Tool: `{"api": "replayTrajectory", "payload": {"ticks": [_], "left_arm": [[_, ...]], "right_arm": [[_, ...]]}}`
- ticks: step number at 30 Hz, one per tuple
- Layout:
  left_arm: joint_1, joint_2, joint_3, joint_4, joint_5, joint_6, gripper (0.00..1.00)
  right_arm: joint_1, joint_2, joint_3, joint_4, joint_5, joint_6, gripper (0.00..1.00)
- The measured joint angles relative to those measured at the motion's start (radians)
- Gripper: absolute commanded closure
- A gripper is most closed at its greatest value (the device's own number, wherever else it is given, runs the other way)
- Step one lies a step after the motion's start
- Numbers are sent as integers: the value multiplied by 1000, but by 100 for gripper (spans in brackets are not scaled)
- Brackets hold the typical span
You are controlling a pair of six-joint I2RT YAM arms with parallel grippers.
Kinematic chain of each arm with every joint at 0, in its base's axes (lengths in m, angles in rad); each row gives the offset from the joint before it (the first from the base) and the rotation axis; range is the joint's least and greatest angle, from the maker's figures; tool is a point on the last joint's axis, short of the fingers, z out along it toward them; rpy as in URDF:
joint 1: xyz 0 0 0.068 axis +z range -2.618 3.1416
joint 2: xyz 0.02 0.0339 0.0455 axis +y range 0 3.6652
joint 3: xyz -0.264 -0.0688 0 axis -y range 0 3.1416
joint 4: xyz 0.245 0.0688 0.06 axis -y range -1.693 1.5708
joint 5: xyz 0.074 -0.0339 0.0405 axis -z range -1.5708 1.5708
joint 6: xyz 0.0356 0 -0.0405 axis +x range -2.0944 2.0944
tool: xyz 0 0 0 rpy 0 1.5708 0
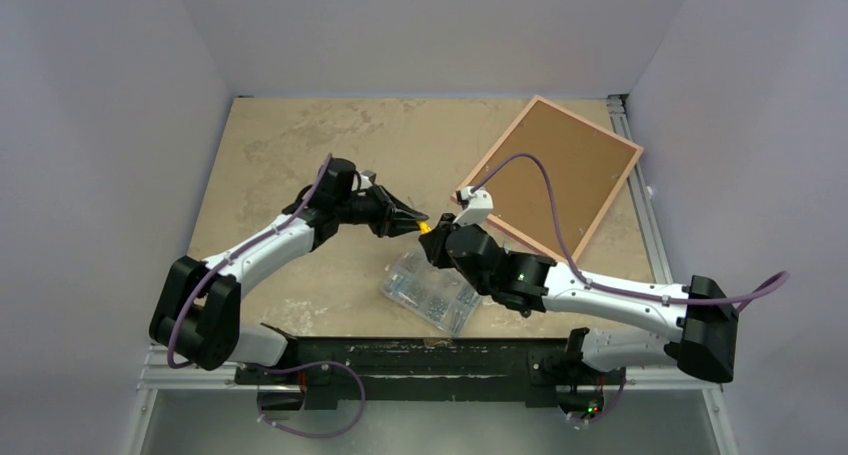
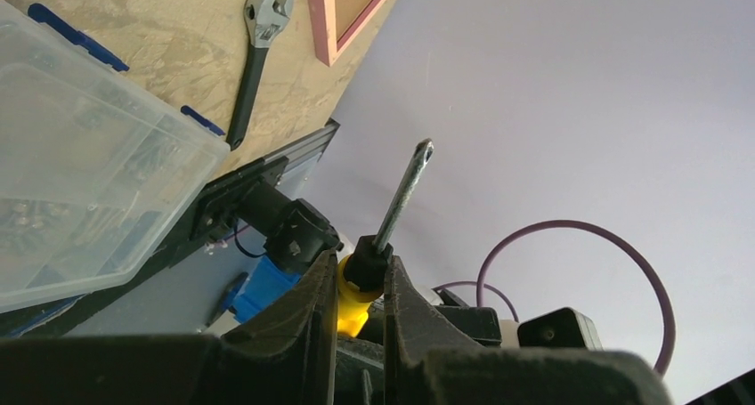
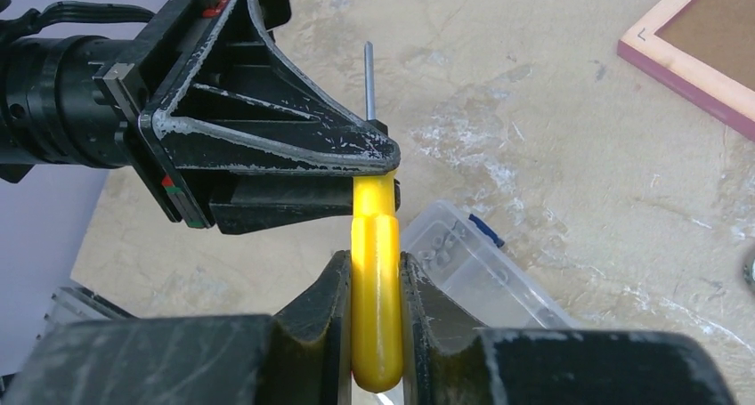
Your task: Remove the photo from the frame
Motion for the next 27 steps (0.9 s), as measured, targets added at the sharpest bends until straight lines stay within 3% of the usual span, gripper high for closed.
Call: {"api": "replayTrajectory", "payload": {"ticks": [2,3,7,12,19,27], "left_arm": [[0,0,0,2,1,5,61],[0,0,2,2,1,14,53],[28,-8,62,-98,-21,129,38],[117,-18,262,-330,-117,378,32],[121,-1,510,-479,-156,697,35],[47,17,500,-520,-87,872,35]], "right_arm": [[0,1,6,-12,0,2,100],[0,2,14,-23,3,6,100],[-19,-4,35,-103,35,16,100],[-191,-45,29,-195,-26,16,100],[-543,-3,50,-225,-200,-71,100],[-763,287,204,-217,-477,-152,100]]}}
